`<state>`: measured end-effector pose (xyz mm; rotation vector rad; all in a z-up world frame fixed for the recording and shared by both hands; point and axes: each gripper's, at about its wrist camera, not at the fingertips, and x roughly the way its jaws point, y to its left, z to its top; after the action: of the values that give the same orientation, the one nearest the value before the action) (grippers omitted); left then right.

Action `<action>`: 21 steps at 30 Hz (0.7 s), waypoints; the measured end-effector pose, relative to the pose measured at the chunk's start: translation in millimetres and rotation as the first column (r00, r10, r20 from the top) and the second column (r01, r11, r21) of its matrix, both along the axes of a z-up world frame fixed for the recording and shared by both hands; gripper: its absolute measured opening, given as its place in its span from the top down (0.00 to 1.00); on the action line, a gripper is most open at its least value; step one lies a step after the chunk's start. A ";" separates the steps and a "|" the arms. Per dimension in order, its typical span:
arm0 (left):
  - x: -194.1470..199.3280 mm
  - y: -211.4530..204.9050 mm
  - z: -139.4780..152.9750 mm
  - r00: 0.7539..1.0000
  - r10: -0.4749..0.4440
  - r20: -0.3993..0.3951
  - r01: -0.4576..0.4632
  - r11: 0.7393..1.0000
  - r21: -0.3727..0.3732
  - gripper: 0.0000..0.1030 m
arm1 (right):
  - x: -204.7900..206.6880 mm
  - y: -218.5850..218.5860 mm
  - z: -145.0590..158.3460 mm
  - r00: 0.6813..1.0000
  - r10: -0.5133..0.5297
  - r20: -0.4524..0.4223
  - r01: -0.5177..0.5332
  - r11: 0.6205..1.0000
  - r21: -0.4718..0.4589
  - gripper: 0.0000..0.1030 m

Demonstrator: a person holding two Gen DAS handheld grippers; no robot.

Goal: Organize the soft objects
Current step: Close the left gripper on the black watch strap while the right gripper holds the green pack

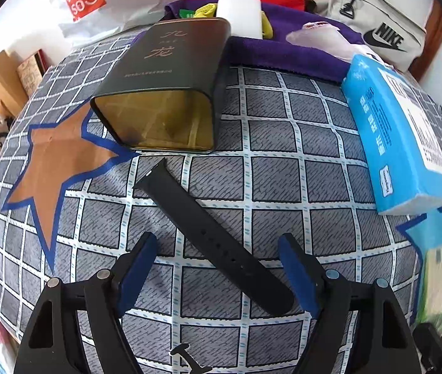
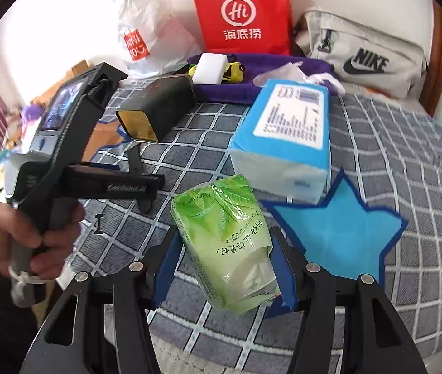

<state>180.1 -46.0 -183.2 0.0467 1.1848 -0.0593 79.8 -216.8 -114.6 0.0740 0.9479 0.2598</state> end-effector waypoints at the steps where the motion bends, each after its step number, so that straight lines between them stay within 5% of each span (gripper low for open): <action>1: -0.3 1.8 0.2 1.000 0.000 -0.001 0.000 1.000 -0.006 0.24 | -2.1 -3.0 -1.5 1.000 -0.003 -0.002 0.003 1.000 0.014 0.46; 12: -26.8 55.2 0.6 0.998 0.050 -0.046 -0.049 0.999 0.008 0.22 | -4.6 -27.4 -30.7 0.996 -0.082 -0.023 0.084 0.995 0.058 0.46; 18: -22.6 45.3 0.5 1.000 -0.006 0.012 0.006 1.000 0.002 0.25 | -6.9 -26.3 -32.5 0.997 -0.077 -0.012 0.078 0.995 0.061 0.46; 21: -17.5 30.9 4.1 0.999 -0.036 0.037 0.036 0.999 0.012 0.47 | -7.9 -26.4 -32.6 0.997 -0.072 -0.012 0.073 0.995 0.061 0.46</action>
<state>162.6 -15.1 -179.0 0.0790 1.1477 -0.0828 71.8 -243.2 -147.2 0.1662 0.9447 0.2216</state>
